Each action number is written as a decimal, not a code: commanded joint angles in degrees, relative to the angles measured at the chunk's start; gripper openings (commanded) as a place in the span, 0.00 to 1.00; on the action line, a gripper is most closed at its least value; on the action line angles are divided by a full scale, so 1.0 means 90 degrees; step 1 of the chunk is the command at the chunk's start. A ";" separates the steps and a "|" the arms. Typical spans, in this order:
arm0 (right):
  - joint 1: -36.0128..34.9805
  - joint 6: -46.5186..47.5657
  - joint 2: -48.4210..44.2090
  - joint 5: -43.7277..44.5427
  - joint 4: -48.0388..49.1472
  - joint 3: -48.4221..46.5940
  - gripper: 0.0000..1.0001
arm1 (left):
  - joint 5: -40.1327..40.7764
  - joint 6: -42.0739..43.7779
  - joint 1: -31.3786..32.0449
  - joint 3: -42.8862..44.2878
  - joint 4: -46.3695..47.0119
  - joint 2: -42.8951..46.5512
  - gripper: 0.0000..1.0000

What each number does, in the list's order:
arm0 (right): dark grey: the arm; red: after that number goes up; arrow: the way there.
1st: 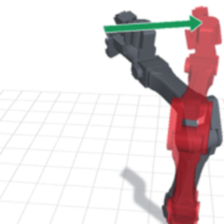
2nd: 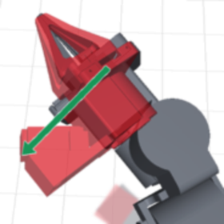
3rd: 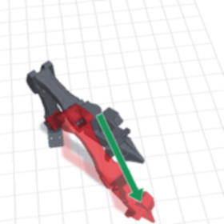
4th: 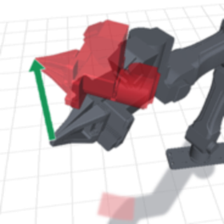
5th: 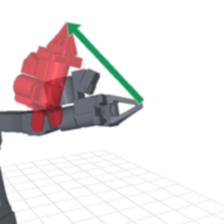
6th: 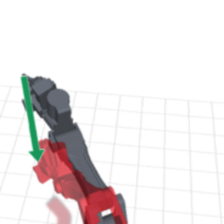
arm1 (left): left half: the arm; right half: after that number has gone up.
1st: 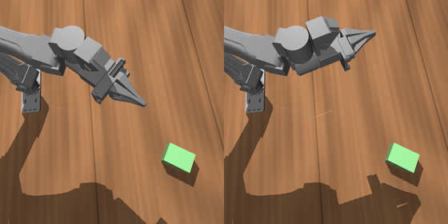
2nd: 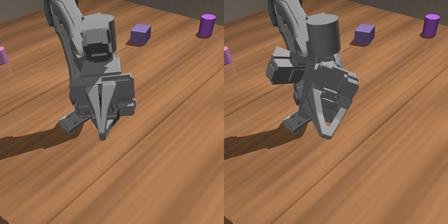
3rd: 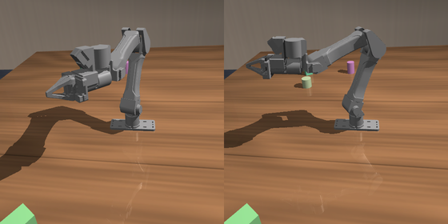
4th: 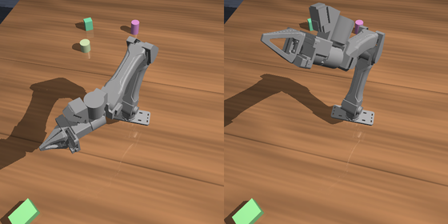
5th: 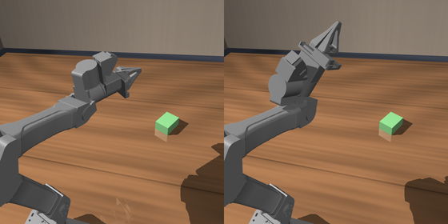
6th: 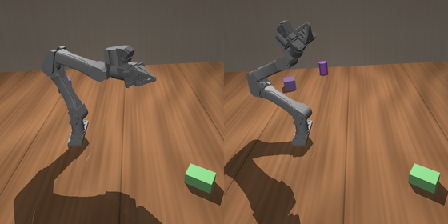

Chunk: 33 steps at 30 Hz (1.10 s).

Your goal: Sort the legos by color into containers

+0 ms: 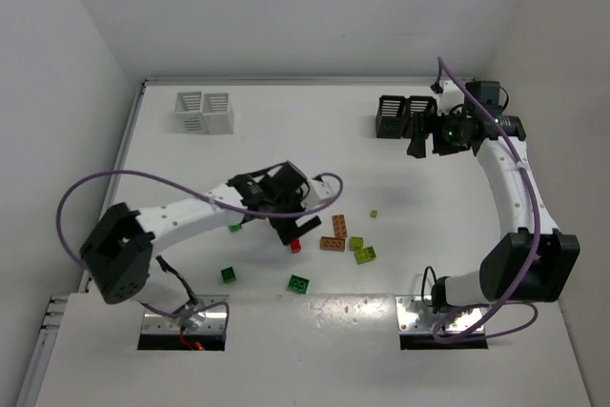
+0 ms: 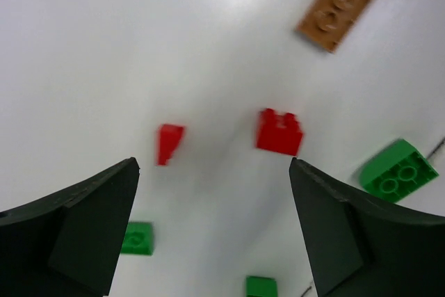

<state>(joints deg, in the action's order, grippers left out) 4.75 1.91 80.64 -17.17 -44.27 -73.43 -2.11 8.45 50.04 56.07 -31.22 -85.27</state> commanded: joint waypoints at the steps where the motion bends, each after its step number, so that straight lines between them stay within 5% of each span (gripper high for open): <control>1: 0.0019 -0.0027 -0.0015 -0.0124 0.0066 -0.0035 0.85 | 0.0166 -0.0011 -0.0783 0.0108 -0.0242 0.0957 0.96; 4: 0.0019 -0.0027 -0.0015 -0.0182 0.0124 0.0024 0.85 | 0.0439 -0.0108 -0.1613 0.0039 -0.0388 0.1467 0.96; 9: 0.0019 -0.0086 0.0112 -0.0241 0.0183 0.0024 0.85 | 0.0831 -0.1220 -0.2882 0.0098 -0.1032 0.0718 0.78; 21: 0.0019 -0.0144 0.0112 -0.0241 0.0241 0.0199 0.85 | 0.0577 -0.2013 -0.4612 -0.0010 -0.0955 -0.0651 0.78; 33: 0.0019 -0.0144 0.0298 -0.0183 0.0241 0.0131 0.85 | -0.0850 -0.1964 -0.4135 -0.0204 -0.0575 -0.0155 0.77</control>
<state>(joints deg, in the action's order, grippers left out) 4.75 1.34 83.33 -18.46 -43.38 -71.79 -6.61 -8.25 11.29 54.57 -38.61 -90.89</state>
